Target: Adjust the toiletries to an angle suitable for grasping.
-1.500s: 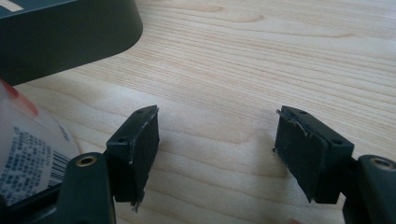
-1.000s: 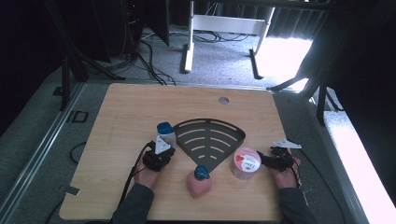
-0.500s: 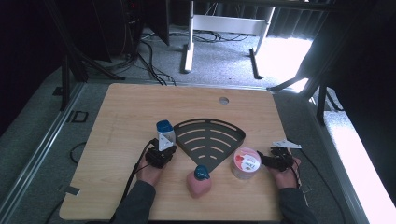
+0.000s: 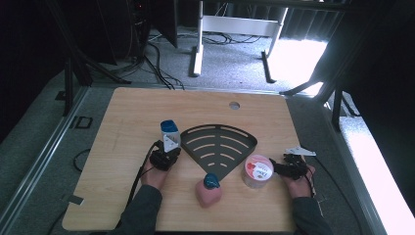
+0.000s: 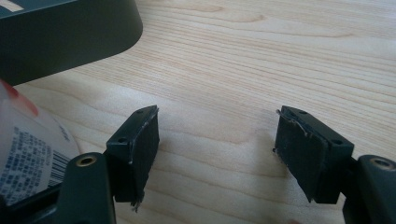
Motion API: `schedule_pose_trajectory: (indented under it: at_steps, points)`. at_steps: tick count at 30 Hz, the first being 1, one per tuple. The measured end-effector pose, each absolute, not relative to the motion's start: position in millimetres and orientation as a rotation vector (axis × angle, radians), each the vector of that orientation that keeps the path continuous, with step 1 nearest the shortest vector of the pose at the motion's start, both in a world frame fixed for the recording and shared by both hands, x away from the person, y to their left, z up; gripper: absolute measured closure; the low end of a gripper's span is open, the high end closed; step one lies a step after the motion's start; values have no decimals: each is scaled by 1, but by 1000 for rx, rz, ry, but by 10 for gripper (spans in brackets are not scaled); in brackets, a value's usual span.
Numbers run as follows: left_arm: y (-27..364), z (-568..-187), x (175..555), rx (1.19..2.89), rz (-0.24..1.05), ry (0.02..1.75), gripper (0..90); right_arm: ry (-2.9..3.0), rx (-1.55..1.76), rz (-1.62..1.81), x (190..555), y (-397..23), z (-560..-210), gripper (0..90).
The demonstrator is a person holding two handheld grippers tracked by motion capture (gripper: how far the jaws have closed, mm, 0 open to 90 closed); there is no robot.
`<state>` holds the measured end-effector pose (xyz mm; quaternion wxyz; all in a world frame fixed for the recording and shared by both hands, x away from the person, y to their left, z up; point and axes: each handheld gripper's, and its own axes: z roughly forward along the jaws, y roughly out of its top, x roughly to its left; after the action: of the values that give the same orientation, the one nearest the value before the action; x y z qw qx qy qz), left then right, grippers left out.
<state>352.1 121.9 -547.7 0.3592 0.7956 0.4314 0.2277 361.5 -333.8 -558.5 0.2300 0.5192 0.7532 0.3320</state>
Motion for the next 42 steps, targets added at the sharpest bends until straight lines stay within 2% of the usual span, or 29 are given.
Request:
schedule_pose_trajectory:
  at_steps: [24,35,40,42]
  points:
    - [104,-505,290,2086,331,801,726,2072,1428,913,362,-334,-558,301]
    - [102,-490,274,2079,291,739,675,2072,1428,913,362,-334,-559,301]
    - [102,-486,267,2063,286,709,572,2072,1428,913,362,-334,-558,301]
    - [100,-484,263,2070,277,683,567,2072,1427,913,362,-334,-559,301]
